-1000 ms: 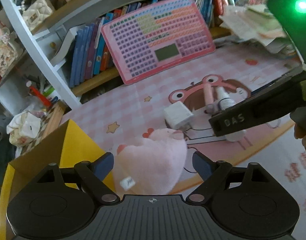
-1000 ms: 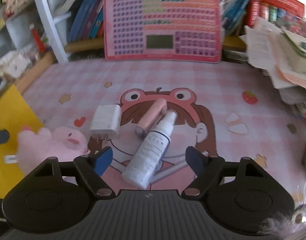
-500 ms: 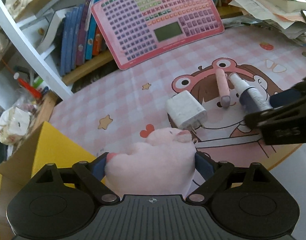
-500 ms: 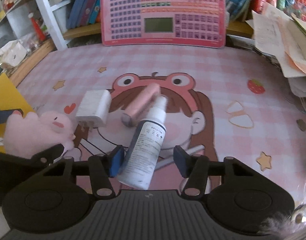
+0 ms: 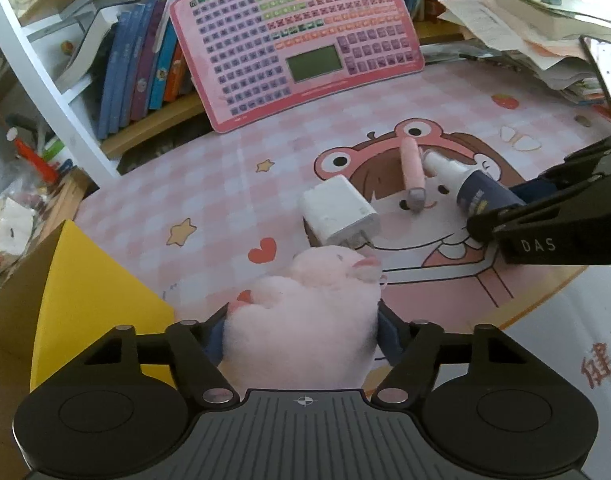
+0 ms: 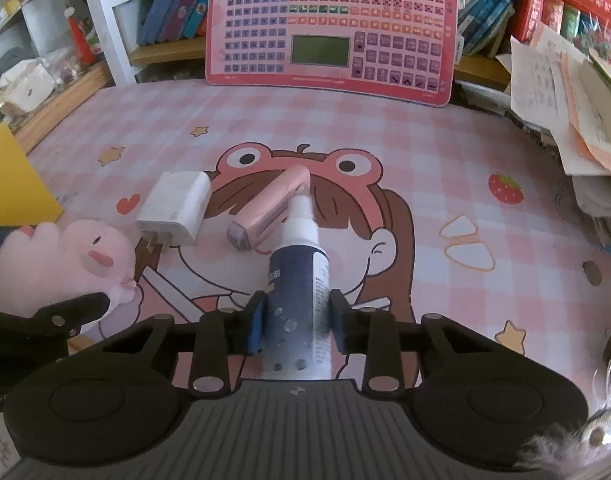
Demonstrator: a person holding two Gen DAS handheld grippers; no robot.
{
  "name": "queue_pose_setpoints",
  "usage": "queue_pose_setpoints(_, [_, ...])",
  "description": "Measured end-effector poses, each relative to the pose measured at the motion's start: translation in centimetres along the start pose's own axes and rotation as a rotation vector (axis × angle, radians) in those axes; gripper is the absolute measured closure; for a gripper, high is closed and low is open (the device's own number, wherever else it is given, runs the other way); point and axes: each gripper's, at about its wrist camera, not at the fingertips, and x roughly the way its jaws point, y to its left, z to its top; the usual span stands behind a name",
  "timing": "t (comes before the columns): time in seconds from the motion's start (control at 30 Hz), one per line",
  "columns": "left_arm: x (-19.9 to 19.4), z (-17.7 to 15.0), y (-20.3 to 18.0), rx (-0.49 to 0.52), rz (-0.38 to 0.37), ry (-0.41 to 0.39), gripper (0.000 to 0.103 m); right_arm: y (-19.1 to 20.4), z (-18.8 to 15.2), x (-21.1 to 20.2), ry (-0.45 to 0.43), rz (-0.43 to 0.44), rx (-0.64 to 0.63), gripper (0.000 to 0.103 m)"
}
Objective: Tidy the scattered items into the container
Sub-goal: 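Grasp the pink plush toy with the left tool while the right tool grasps the white spray bottle, then carry the plush toy with the left tool while the right tool carries the spray bottle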
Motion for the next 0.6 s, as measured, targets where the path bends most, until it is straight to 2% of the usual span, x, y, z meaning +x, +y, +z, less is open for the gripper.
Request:
queue_pose_setpoints(0.1, [-0.9, -0.2, 0.2, -0.035, -0.04, -0.008, 0.04, -0.3, -0.5, -0.6, 0.009, 0.021, 0.042, 0.072])
queue_pose_setpoints(0.37, [-4.9, -1.3, -0.2, -0.146, -0.177, -0.042, 0.039, -0.9, -2.9, -4.1, 0.003, 0.086, 0.104, 0.072])
queue_pose_setpoints(0.6, [-7.5, -2.9, -0.3, -0.19, -0.231, -0.036, 0.038, -0.6, -5.2, -6.7, 0.011, 0.116, 0.134, 0.072])
